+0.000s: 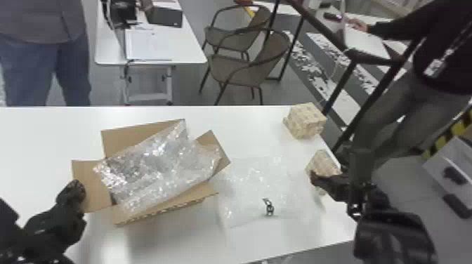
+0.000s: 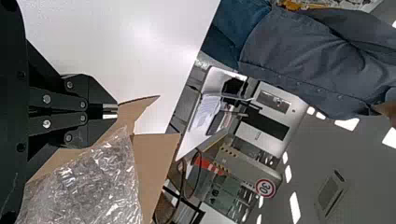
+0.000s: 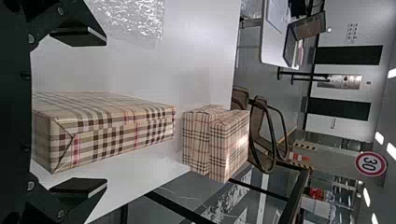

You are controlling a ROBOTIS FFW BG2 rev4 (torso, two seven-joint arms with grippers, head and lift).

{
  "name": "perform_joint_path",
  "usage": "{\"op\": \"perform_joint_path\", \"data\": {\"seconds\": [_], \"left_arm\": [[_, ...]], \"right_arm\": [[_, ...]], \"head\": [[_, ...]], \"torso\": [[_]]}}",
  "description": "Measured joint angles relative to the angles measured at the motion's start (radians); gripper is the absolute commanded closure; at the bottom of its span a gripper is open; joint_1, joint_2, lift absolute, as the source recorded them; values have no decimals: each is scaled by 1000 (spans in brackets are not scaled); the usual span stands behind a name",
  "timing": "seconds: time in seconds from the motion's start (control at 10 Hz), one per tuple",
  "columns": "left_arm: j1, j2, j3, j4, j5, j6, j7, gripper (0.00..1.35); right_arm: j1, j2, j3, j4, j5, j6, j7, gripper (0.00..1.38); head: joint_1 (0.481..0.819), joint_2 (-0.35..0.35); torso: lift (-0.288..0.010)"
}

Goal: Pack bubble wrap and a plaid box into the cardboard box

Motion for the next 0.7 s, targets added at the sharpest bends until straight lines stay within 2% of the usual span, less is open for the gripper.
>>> {"op": "perform_joint_path", "data": {"seconds": [0.1,0.2,0.3,0.7], "left_arm": [[0,0,0,0,0,0,0,1205],[0,0,0,0,0,0,-1,1205],[-1,0,0,0,0,0,-2,1205],[0,0,1,0,0,0,-5,1205]], "right_arm": [[2,0,0,-3,6,7,0,496],[3,0,0,-4,9,11,0,561],[3,-1,0,-4,13,15,0,688],[11,1,0,-16,17,19,-1,717]], "head": [[695,-282],[695,-282],[695,-284],[695,-285]], "torso": [[-73],[-73],[-73],[-73]]}}
